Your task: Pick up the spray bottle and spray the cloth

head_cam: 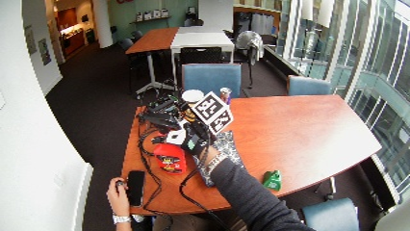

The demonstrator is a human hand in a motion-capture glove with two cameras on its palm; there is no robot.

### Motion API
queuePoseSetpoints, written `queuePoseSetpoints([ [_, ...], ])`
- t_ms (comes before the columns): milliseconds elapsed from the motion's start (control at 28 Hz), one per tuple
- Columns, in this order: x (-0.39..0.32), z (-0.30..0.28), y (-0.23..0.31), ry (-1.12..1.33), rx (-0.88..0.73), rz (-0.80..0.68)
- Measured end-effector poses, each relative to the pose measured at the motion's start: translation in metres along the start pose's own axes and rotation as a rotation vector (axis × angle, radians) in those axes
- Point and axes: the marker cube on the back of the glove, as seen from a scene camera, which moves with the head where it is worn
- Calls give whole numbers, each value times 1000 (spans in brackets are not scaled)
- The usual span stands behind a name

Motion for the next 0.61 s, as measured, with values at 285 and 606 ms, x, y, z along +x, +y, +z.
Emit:
queuePoseSetpoints([
  [285,30,-34,38,364,-23,83],
  [606,19,-40,99,730,-165,78],
])
